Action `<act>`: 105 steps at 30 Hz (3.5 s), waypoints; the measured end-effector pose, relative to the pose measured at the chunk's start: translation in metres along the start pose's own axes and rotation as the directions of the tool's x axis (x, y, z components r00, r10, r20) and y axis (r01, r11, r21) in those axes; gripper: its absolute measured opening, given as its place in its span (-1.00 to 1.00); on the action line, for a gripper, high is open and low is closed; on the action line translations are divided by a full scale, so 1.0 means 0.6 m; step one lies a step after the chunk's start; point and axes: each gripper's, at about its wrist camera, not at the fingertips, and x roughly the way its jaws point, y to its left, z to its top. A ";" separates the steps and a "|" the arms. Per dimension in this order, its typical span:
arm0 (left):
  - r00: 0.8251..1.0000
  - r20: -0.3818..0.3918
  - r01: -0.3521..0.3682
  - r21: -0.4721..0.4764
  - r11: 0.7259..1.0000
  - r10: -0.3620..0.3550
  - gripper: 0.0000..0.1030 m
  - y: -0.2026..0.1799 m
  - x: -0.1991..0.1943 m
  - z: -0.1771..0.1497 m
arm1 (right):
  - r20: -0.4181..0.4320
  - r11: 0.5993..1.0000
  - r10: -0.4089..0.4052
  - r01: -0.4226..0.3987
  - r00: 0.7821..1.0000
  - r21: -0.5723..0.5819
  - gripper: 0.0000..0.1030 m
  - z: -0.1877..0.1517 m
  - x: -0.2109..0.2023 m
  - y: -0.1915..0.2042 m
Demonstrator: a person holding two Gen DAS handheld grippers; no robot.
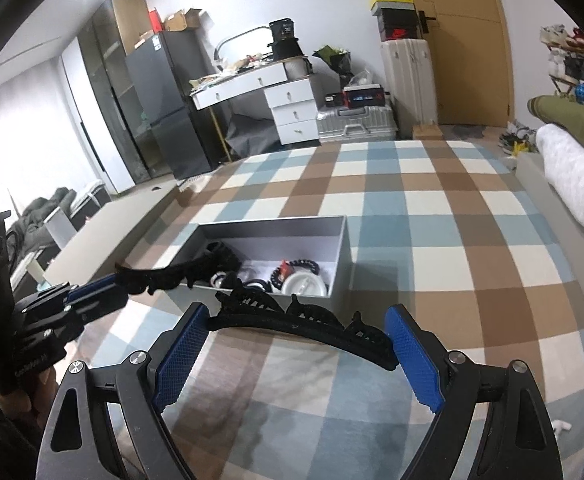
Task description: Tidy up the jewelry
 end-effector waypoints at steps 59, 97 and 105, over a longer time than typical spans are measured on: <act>0.988 0.037 -0.146 -0.074 0.986 0.149 0.98 0.036 0.032 -0.010 | 0.117 0.995 0.021 -0.010 0.993 -0.101 1.00 0.010 0.038 0.025; 0.982 0.074 -0.174 -0.018 0.985 0.175 0.98 0.016 0.048 -0.033 | 0.225 0.978 0.036 0.011 0.974 -0.206 1.00 -0.033 0.037 0.044; 0.981 0.076 -0.176 -0.009 0.984 0.176 0.98 0.015 0.047 -0.034 | 0.238 0.973 0.042 0.014 0.970 -0.231 1.00 -0.039 0.035 0.050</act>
